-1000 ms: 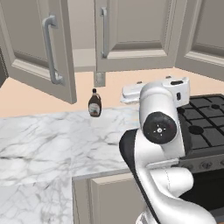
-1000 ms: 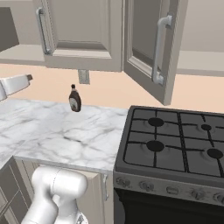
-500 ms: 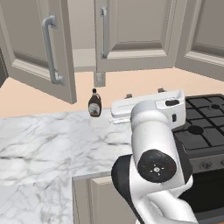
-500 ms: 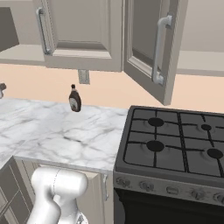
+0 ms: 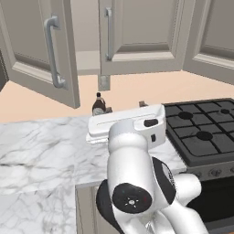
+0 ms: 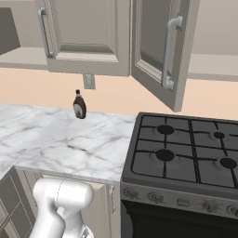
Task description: Close all open cabinet doors.
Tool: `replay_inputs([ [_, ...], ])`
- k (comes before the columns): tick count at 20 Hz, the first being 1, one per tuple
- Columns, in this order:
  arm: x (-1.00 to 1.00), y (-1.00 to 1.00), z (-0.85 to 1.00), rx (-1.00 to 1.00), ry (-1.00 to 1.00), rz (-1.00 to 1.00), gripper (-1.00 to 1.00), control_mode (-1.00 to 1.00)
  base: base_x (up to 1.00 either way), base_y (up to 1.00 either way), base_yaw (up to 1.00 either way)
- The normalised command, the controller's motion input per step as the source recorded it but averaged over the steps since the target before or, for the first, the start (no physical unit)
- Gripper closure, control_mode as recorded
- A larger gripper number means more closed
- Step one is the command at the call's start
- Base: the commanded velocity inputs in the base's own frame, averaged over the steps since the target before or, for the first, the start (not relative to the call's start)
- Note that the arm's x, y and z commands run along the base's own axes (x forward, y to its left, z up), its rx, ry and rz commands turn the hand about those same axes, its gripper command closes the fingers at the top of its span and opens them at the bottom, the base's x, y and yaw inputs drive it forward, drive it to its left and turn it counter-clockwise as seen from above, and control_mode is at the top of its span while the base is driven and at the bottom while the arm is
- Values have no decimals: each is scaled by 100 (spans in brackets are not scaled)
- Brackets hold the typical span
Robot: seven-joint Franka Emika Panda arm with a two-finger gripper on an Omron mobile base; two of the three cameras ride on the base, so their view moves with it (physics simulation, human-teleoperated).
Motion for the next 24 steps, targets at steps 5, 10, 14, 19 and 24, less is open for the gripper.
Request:
replay_inputs([
  [5, -17, 59, -17, 0, -10, 4, -100, -100, 0, 0, 0],
  [10, -2, 55, -1, 0, -13, 0, -100, -100, 0, 0, 0],
  [14, 2, 49, 0, 0, -10, 0, -100, -100, 0, 0, 0],
  [19, 16, 33, -12, 0, -3, 0, -100, -100, 0, 0, 0],
  [24, 29, 30, -12, 3, 0, 0, -100, -100, 0, 0, 0],
])
